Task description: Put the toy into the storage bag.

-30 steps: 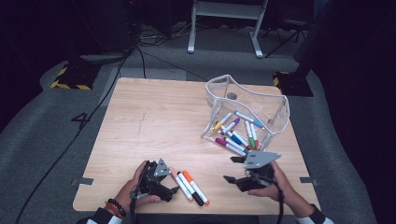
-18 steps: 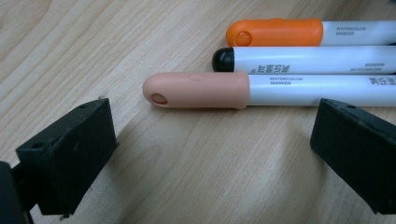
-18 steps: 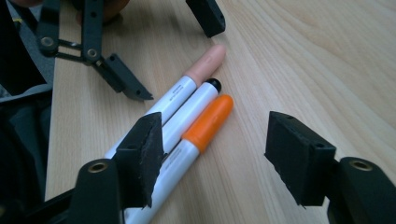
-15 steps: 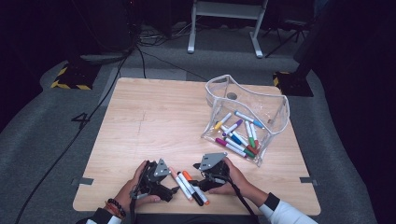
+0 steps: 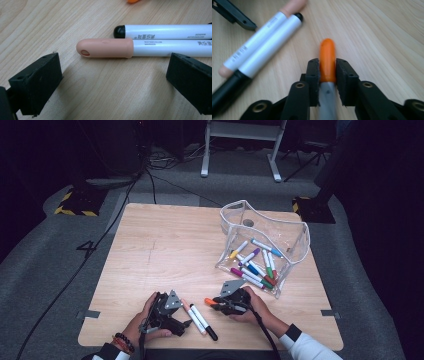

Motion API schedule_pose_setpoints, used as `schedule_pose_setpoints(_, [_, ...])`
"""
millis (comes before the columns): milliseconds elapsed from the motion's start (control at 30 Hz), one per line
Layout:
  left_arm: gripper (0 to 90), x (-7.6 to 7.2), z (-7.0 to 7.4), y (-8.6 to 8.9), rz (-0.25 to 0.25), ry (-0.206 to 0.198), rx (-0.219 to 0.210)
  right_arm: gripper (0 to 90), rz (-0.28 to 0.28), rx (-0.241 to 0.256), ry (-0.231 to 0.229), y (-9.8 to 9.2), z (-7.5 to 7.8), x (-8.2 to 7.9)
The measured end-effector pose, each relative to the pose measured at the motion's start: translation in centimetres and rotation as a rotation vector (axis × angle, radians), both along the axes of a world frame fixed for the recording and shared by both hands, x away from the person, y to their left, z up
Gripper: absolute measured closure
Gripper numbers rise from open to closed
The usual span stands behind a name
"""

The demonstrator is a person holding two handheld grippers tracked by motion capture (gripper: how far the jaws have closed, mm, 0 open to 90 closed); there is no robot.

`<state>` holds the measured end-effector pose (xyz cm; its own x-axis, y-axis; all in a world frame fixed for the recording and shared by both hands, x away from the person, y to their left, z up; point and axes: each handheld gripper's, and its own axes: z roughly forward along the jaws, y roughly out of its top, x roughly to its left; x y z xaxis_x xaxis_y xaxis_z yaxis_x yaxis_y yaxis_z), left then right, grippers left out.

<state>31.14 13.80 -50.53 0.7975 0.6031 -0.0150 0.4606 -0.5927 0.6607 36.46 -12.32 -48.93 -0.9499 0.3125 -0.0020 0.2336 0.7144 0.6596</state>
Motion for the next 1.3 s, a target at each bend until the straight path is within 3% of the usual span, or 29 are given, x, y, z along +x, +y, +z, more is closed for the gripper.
schedule_pose_setpoints(200, [0.5,0.0,0.0,0.0,0.001,0.0,-0.001,75.0,-0.042,0.001,-0.008,-3.3,0.1,0.4])
schedule_pose_setpoints(267, [0.5,0.0,0.0,0.0,0.002,0.0,-0.002,75.1,-0.056,0.049,-0.008,-4.4,0.8,0.3])
schedule_pose_setpoints(367, [0.5,0.0,0.0,0.0,0.002,0.0,-0.003,75.1,-0.069,0.101,-0.048,-5.9,2.4,-0.1])
schedule_pose_setpoints(500, [0.5,0.0,0.0,0.0,0.002,0.0,-0.002,75.2,-0.103,0.207,-0.107,-8.6,5.9,-0.9])
schedule_pose_setpoints(600, [0.4,0.0,0.0,0.0,0.002,0.0,-0.002,75.1,-0.117,0.253,-0.159,-10.1,8.6,-1.6])
schedule_pose_setpoints(800, [0.4,0.0,0.0,0.0,0.0,0.001,-0.001,75.2,-0.138,0.295,-0.298,-12.2,16.2,-2.7])
schedule_pose_setpoints(933, [0.4,0.0,0.0,0.0,-0.001,0.001,-0.001,75.2,-0.189,0.286,-0.356,-13.0,20.3,-1.4])
schedule_pose_setpoints(1033, [0.4,0.0,0.0,0.0,-0.001,0.001,0.0,75.1,-0.236,0.262,-0.363,-13.4,22.1,0.7])
schedule_pose_setpoints(1067, [0.4,0.0,0.0,0.0,-0.001,0.001,0.0,75.1,-0.259,0.251,-0.371,-13.5,22.4,1.4])
schedule_pose_setpoints(1100, [0.4,0.0,0.0,0.0,-0.001,0.001,0.0,75.2,-0.267,0.252,-0.348,-13.6,22.7,2.3])
schedule_pose_setpoints(1167, [0.4,0.0,0.0,0.0,-0.002,0.001,-0.001,75.2,-0.307,0.196,-0.359,-13.4,22.8,4.0])
schedule_pose_setpoints(1233, [0.3,0.0,0.0,0.0,-0.002,0.002,0.0,75.2,-0.324,0.192,-0.323,-13.4,22.7,5.4])
schedule_pose_setpoints(1300, [0.3,0.0,0.0,0.0,-0.002,0.002,0.0,75.1,-0.351,0.149,-0.304,-13.1,22.2,7.0])
